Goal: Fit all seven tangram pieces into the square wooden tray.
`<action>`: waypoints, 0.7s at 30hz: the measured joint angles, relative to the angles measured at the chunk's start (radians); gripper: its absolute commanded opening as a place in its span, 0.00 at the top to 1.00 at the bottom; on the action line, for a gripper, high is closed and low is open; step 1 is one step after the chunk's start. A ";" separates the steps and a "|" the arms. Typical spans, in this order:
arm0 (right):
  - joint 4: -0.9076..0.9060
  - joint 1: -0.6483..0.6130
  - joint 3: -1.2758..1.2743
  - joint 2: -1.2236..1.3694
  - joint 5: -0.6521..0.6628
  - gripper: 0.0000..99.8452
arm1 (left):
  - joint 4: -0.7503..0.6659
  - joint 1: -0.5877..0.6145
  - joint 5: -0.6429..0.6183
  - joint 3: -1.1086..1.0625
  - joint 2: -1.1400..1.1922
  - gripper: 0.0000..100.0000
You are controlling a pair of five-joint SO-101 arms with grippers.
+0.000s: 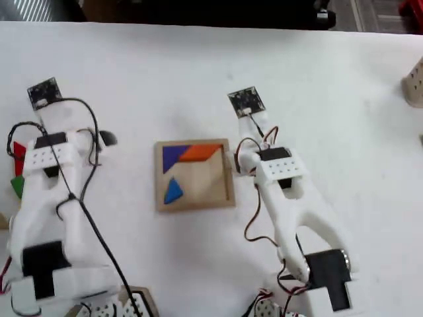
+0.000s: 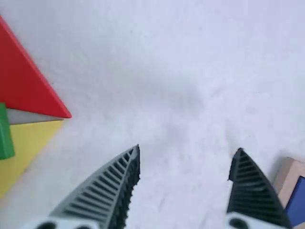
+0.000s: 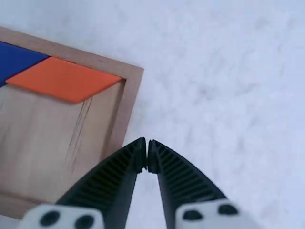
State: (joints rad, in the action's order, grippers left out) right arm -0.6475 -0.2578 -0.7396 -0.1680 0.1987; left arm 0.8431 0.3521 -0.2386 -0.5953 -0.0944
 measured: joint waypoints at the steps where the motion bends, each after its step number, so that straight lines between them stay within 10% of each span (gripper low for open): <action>1: 0.000 -0.002 -0.014 -0.003 0.000 0.98 | 0.000 0.000 0.000 0.025 0.041 0.71; 21: -0.086 -0.295 -0.083 -0.020 0.091 0.98 | 0.097 0.005 0.000 0.184 0.189 0.71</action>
State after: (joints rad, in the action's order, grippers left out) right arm -0.7334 -0.5524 -0.8224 -0.1880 0.2892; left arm 0.9398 0.3567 -0.2386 -0.4112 0.0944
